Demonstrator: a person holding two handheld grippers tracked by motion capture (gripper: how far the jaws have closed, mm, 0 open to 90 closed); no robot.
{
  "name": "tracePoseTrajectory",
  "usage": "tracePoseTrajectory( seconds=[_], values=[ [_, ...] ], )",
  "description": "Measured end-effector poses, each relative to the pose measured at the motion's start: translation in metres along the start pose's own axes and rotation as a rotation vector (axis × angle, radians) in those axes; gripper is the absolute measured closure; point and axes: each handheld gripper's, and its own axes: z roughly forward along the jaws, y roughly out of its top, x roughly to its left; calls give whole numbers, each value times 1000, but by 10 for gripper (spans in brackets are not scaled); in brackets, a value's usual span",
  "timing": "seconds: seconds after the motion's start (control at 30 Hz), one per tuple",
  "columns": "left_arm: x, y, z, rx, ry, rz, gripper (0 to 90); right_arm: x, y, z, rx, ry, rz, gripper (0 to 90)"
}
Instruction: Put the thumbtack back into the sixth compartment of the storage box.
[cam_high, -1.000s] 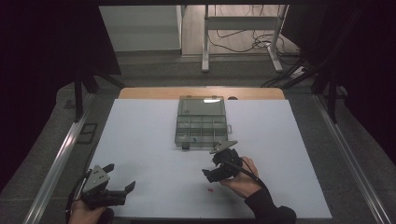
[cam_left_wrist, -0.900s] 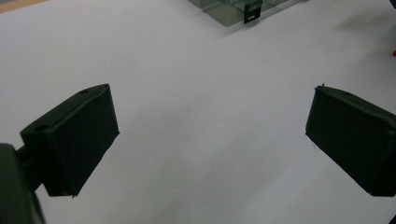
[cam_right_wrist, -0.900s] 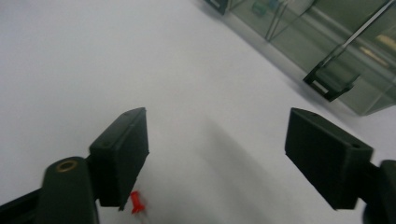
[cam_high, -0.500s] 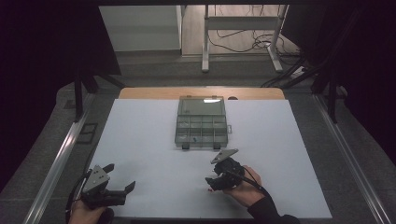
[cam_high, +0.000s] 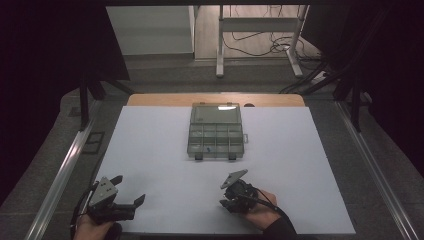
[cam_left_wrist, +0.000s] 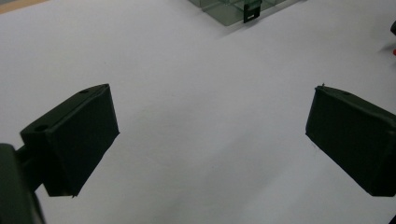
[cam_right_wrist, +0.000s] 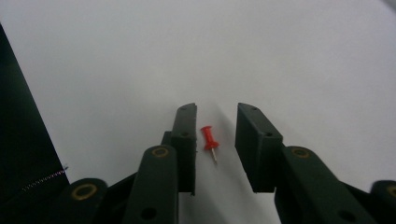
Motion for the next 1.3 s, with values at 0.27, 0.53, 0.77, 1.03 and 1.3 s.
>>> tracePoseTrajectory(
  seconds=[0.27, 0.53, 0.77, 1.03, 1.3],
  values=[
    [0, 0, 0, 1, 1, 2, 30, 3, -2, 5, 41, -8, -10, 830],
    [0, 0, 0, 2, 1, 5, 30, -3, -1, 2, 6, -15, 16, 832],
    [0, 0, 0, 3, 2, 8, 30, -8, 1, -3, -32, -18, 48, 832],
    [0, 0, 1, 4, 1, 9, 30, -14, 3, -8, -73, -27, 78, 831],
    [-1, 0, 1, 5, 1, 12, 30, -19, 6, -9, -113, -39, 97, 831]
  ],
)
